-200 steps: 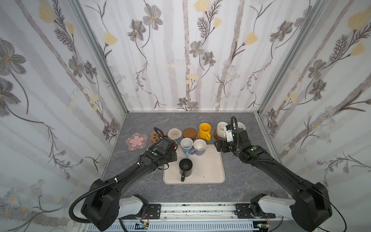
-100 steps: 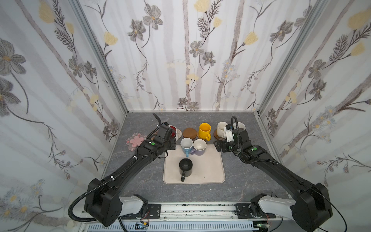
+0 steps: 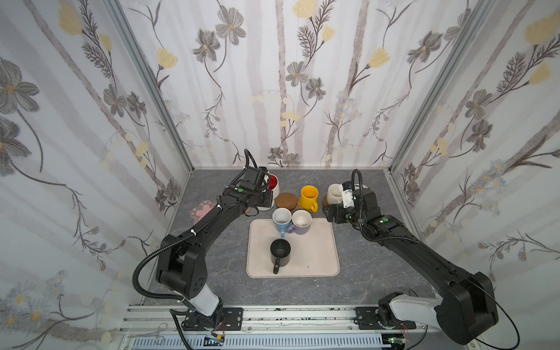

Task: Place cups on coasters
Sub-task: Pick up the cup from the tray, then place the cup on the coaster.

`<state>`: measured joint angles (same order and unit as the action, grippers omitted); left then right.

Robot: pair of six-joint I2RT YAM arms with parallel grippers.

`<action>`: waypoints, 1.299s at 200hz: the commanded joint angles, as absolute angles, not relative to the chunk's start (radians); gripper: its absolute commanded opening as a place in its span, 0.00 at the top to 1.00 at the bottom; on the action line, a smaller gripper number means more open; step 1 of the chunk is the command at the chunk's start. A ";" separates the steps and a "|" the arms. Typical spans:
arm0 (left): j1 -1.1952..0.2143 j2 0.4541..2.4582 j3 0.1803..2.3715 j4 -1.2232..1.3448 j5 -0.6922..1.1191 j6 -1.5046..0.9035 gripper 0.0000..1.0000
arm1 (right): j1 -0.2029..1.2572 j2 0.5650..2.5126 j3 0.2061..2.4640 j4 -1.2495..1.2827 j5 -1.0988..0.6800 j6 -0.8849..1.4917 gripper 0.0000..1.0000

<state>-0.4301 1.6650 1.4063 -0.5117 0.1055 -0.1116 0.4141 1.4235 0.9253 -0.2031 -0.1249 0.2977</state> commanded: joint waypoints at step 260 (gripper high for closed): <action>-0.328 2.148 1.772 -0.453 0.378 0.592 1.00 | 0.331 1.664 1.254 -0.390 -0.139 0.291 0.14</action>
<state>-0.3264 2.1372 1.7485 -0.5076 0.3347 0.5457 0.3309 1.6325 1.2037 -0.3218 -0.1669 0.3016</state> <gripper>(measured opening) 0.164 0.860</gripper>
